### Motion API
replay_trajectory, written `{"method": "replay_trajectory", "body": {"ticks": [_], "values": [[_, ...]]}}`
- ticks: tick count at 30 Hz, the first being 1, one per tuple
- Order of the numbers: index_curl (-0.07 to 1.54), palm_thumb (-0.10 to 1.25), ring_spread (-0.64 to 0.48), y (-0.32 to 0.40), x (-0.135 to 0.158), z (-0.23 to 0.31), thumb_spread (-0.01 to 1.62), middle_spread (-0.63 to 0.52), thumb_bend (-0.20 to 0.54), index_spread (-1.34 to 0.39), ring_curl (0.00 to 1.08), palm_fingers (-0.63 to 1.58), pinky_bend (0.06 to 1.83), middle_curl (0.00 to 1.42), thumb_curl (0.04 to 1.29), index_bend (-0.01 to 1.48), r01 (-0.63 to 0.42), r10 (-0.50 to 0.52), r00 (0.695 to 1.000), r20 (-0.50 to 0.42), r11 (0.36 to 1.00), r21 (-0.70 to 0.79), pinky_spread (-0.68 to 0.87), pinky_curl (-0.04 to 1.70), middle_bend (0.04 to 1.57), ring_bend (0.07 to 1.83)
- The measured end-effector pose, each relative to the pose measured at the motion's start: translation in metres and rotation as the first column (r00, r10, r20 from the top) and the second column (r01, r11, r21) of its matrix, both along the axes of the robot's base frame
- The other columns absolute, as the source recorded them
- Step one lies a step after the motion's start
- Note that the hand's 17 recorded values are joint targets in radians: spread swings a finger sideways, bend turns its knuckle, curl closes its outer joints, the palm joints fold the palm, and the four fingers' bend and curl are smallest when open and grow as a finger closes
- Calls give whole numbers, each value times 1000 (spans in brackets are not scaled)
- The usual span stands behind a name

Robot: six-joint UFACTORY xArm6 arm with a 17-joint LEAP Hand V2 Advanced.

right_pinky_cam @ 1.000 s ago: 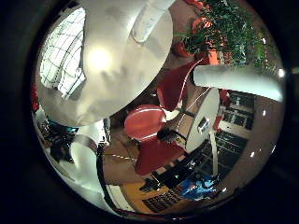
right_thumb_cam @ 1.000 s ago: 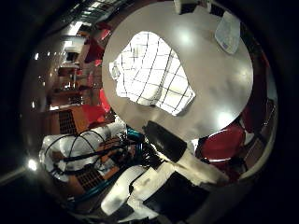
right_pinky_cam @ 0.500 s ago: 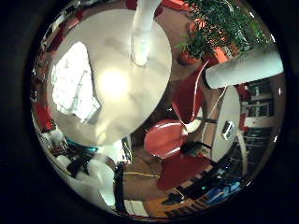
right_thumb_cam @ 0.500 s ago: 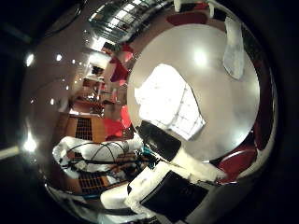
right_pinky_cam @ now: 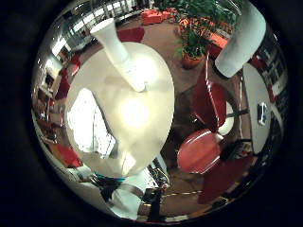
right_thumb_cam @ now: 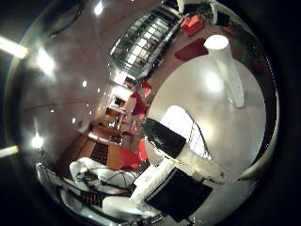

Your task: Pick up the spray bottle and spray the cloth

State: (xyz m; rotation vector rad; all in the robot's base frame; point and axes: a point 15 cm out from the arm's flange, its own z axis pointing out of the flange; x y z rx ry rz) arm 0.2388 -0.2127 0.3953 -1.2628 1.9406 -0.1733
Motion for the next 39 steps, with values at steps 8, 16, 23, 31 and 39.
{"method": "replay_trajectory", "body": {"ticks": [8, 16, 23, 31, 39], "values": [[296, 517, 107, -33, -12, -66, 1148, 45, -20, -176, 282, 180, 426, 425, 298, 153, 110, -148, 979, 143, 964, 242, 374, 286, 368, 627], [284, 485, 156, -45, -1, -107, 1127, 111, -24, -146, 277, 115, 431, 406, 290, 155, 106, -193, 961, 200, 920, 376, 376, 293, 339, 598], [274, 464, 166, -73, 4, -141, 1093, 129, -24, -138, 274, 112, 426, 391, 285, 147, 176, -271, 945, 186, 895, 410, 375, 291, 319, 585], [267, 462, 167, -67, 35, -155, 1062, 123, -24, -137, 274, 114, 419, 385, 285, 149, 141, -252, 946, 204, 887, 440, 372, 292, 320, 584], [268, 450, 179, -44, 65, -152, 1045, 143, -27, -132, 273, 99, 409, 377, 286, 151, 74, -181, 962, 205, 895, 441, 371, 295, 304, 577]]}}
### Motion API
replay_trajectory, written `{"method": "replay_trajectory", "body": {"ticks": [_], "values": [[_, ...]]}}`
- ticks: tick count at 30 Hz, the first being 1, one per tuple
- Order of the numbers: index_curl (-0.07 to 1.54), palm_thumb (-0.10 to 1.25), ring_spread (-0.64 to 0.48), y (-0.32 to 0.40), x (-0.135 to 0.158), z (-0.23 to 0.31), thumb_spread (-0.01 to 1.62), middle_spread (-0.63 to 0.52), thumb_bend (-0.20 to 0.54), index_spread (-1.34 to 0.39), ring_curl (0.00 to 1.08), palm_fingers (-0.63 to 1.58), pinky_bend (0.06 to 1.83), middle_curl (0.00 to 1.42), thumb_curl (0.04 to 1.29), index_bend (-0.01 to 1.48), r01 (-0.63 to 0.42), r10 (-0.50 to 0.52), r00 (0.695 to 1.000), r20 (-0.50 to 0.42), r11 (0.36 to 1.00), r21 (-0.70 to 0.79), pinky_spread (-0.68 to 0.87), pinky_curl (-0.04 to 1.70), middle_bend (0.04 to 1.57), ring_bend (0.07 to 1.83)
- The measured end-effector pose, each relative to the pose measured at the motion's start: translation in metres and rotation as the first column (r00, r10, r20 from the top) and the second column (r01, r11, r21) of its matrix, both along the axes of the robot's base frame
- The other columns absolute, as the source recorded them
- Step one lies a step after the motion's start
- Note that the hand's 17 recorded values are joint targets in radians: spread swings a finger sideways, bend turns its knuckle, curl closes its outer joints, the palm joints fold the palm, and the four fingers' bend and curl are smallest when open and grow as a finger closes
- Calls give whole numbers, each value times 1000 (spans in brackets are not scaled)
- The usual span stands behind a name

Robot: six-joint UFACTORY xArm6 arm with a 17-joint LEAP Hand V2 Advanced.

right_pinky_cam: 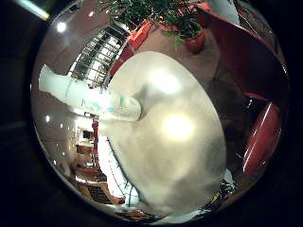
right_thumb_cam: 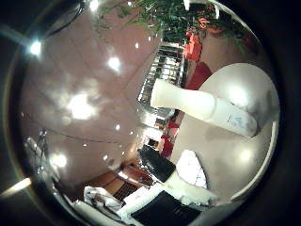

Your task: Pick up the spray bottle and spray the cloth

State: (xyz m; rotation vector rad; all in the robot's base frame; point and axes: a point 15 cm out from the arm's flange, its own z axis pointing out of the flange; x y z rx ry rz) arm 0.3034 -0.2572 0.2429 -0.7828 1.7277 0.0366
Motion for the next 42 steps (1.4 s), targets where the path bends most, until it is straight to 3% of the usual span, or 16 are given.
{"method": "replay_trajectory", "body": {"ticks": [13, 20, 24, 27, 29, 32, 34, 36, 42], "values": [[261, 457, 197, 16, 48, -4, 1028, 176, -22, -106, 271, 120, 381, 374, 290, 150, -30, 29, 999, -20, 998, -64, 385, 299, 321, 580], [279, 601, 171, 38, 81, -3, 1002, 121, -15, -97, 277, 282, 390, 383, 319, 161, -63, 61, 998, -25, 993, -95, 361, 295, 354, 629], [276, 740, 10, 57, 97, -10, 983, 7, -4, -145, 331, 585, 477, 420, 350, 158, -97, 90, 994, -55, 986, -138, 222, 300, 451, 845], [257, 948, -161, 63, 102, -6, 977, -113, 46, -243, 370, 1076, 768, 477, 399, 164, -94, 90, 995, -39, 988, -126, -61, 346, 596, 996], [323, 1047, -209, 66, 105, -3, 1015, -165, 61, -305, 417, 1187, 871, 526, 409, 237, -83, 81, 996, -24, 990, -110, -273, 405, 674, 1040], [398, 1083, -222, 81, 112, -1, 1074, -189, 43, -358, 439, 1275, 945, 570, 397, 348, -87, 86, 996, -15, 993, -76, -408, 432, 790, 1088], [457, 1056, -222, 89, 114, -1, 1126, -182, 7, -367, 457, 1338, 982, 595, 376, 444, -101, 100, 995, -20, 993, -57, -413, 453, 878, 1138], [559, 1022, -198, 94, 115, 1, 1181, -156, -14, -339, 477, 1389, 1045, 619, 348, 679, -113, 112, 994, -15, 993, -43, -370, 494, 977, 1179], [708, 1088, -171, 115, 113, 15, 1175, -115, -8, -249, 564, 1259, 1266, 691, 411, 1028, -173, 173, 985, 24, 984, 36, -245, 650, 1229, 1386]]}}
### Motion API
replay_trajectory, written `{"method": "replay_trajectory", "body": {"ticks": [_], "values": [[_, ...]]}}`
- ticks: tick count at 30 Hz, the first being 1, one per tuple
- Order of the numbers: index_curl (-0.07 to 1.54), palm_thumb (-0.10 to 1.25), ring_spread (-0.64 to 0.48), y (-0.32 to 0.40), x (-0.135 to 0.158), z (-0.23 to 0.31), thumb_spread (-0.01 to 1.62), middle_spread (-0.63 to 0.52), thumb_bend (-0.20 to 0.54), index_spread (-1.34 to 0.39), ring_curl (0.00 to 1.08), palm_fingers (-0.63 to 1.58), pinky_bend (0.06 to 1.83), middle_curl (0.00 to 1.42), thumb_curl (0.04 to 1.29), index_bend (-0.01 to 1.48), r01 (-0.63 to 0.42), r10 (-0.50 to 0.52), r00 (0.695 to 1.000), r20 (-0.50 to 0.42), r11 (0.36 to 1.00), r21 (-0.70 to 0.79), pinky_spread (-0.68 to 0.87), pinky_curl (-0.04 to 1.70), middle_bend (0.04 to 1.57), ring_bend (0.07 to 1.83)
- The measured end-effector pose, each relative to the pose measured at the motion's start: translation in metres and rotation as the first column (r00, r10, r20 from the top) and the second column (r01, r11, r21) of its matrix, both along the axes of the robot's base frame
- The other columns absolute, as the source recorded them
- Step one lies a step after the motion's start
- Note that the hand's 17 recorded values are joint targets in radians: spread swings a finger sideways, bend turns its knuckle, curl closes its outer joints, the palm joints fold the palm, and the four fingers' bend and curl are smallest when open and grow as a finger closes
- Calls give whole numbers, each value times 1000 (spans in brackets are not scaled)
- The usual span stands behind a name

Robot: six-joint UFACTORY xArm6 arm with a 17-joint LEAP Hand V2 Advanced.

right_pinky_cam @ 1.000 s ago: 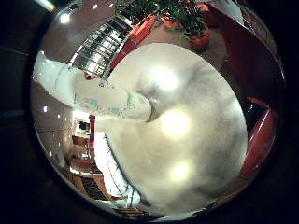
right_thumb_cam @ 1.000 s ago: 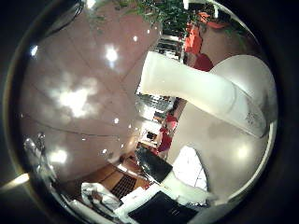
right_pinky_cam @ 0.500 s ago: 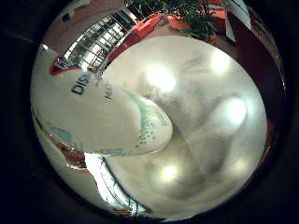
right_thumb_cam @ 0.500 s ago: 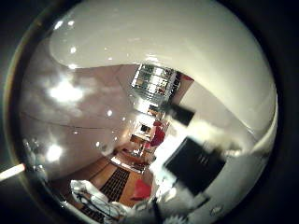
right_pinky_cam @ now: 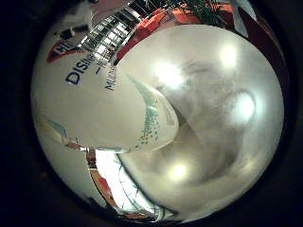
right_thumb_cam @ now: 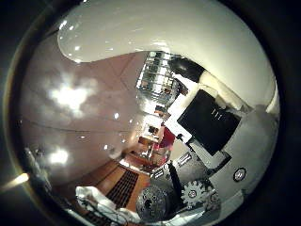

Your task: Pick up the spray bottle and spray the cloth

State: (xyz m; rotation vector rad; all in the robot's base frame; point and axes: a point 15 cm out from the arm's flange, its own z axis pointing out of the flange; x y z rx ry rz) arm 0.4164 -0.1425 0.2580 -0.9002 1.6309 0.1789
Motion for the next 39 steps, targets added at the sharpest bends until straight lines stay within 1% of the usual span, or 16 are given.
{"method": "replay_trajectory", "body": {"ticks": [3, 4, 7, 10, 14, 19, 24, 28, 31, 36, 39], "values": [[730, 1086, -164, 10, -3, 19, 1128, -108, -13, -226, 585, 1215, 1306, 700, 462, 1086, -44, 44, 999, 26, 999, 19, -211, 715, 1293, 1437], [733, 1091, -163, 10, -7, 21, 1108, -105, -11, -220, 591, 1200, 1309, 701, 484, 1101, -59, 59, 998, 21, 998, 9, -204, 737, 1309, 1449], [736, 1086, -161, 6, -25, 18, 1072, -101, -13, -209, 600, 1177, 1303, 695, 533, 1125, -105, 103, 994, -39, 993, -47, -179, 799, 1337, 1472], [736, 1080, -160, -3, -41, 24, 1049, -99, -12, -205, 604, 1166, 1283, 689, 577, 1140, -173, 160, 982, -103, 976, -130, -167, 866, 1358, 1489], [735, 1064, -159, 4, -62, 37, 1035, -97, -15, -202, 605, 1160, 1250, 679, 617, 1147, -296, 262, 948, -181, 935, -194, -163, 945, 1372, 1495], [735, 1060, -159, 16, -87, 41, 1024, -96, -12, -202, 603, 1159, 1198, 666, 660, 1154, -403, 314, 894, -319, 876, -266, -163, 1041, 1385, 1498], [734, 1054, -159, 40, -103, 34, 1008, -95, -13, -202, 605, 1162, 1162, 657, 688, 1152, -549, 379, 800, -466, 776, -312, -160, 1112, 1389, 1501], [733, 1050, -159, 50, -118, 36, 1003, -96, -13, -202, 605, 1165, 1132, 653, 705, 1151, -653, 391, 718, -576, 665, -363, -161, 1165, 1395, 1498], [733, 1049, -159, 61, -127, 38, 1002, -96, -13, -202, 605, 1167, 1115, 651, 713, 1149, -718, 398, 662, -635, 579, -385, -162, 1195, 1395, 1497], [732, 1036, -160, 73, -141, 39, 990, -95, -13, -203, 605, 1170, 1091, 647, 731, 1150, -797, 385, 578, -720, 458, -395, -165, 1236, 1395, 1494], [731, 1036, -160, 81, -149, 38, 981, -95, -14, -203, 606, 1172, 1081, 645, 738, 1150, -845, 369, 515, -774, 374, -383, -166, 1253, 1394, 1492]]}}
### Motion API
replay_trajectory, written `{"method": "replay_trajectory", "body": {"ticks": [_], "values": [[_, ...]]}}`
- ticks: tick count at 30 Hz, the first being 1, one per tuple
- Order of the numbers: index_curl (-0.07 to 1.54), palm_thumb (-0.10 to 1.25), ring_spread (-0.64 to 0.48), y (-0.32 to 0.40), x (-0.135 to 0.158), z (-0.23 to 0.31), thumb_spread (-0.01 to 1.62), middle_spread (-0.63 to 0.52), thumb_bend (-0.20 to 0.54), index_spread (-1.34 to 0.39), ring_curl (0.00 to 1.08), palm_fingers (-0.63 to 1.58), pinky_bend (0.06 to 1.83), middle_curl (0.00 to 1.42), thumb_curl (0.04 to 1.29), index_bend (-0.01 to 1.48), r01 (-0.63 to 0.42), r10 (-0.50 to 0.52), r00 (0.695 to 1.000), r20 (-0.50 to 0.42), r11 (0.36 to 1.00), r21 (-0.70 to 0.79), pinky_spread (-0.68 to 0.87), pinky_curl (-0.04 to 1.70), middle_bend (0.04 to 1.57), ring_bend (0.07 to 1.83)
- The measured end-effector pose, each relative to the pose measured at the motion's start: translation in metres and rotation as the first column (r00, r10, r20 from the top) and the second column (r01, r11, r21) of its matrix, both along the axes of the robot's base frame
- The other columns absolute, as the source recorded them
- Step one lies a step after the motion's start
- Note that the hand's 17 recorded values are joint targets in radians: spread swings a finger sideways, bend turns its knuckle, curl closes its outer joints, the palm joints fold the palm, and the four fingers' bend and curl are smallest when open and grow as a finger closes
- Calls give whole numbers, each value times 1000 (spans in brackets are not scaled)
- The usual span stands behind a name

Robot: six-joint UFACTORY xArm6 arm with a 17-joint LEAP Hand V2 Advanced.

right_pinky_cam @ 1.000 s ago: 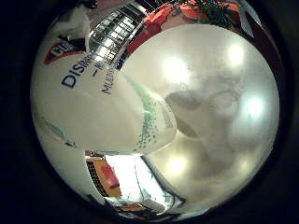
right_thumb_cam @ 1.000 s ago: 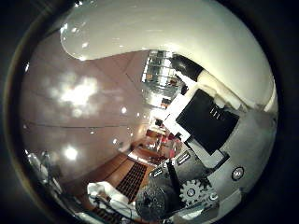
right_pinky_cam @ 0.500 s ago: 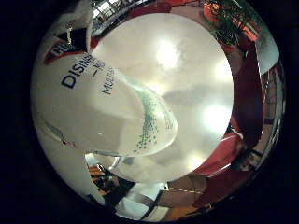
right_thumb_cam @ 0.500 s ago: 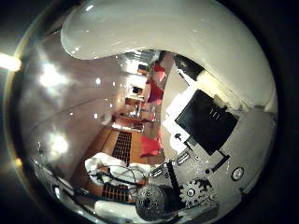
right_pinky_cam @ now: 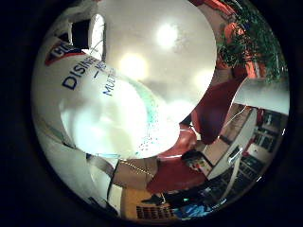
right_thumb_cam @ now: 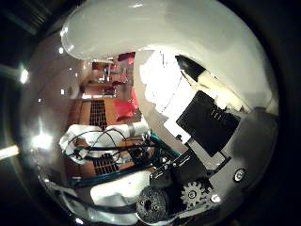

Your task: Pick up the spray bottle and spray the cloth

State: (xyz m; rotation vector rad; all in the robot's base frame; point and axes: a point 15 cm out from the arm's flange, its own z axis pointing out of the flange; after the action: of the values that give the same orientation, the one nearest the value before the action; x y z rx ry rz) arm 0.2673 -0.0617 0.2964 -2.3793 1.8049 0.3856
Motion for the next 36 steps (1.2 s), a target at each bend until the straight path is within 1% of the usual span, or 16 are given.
{"method": "replay_trajectory", "body": {"ticks": [4, 6, 12, 16, 21, 28, 33, 36], "values": [[732, 1031, -160, 10, -4, 8, 977, -95, -14, -204, 606, 1174, 1070, 644, 746, 1151, -95, 91, 995, -42, 988, -120, -169, 1271, 1394, 1490], [733, 1026, -160, 16, -2, 15, 972, -95, -15, -204, 606, 1175, 1065, 643, 751, 1152, -125, 118, 992, -51, 978, -165, -170, 1279, 1394, 1490], [735, 1024, -159, 38, 21, 42, 968, -95, -14, -205, 606, 1180, 1054, 641, 761, 1147, -169, 159, 985, -61, 946, -275, -183, 1294, 1394, 1489], [736, 1023, -159, 60, 38, 51, 968, -95, -14, -205, 605, 1181, 1048, 640, 765, 1145, -193, 162, 979, -121, 928, -320, -193, 1302, 1394, 1488], [738, 1019, -159, 80, 45, 44, 968, -95, -15, -206, 605, 1182, 1044, 638, 769, 1143, -248, 166, 959, -232, 887, -391, -201, 1308, 1394, 1487], [740, 1006, -159, 91, 53, 15, 964, -95, -14, -206, 603, 1181, 1041, 638, 771, 1143, -268, 122, 943, -309, 828, -492, -211, 1314, 1392, 1493], [740, 1006, -159, 96, 56, -2, 964, -95, -14, -206, 602, 1180, 1040, 639, 772, 1142, -282, 111, 933, -341, 816, -505, -216, 1316, 1392, 1494], [741, 1005, -159, 98, 61, -7, 964, -95, -14, -206, 601, 1181, 1040, 639, 772, 1142, -277, 115, 938, -328, 817, -506, -218, 1317, 1391, 1495]]}}
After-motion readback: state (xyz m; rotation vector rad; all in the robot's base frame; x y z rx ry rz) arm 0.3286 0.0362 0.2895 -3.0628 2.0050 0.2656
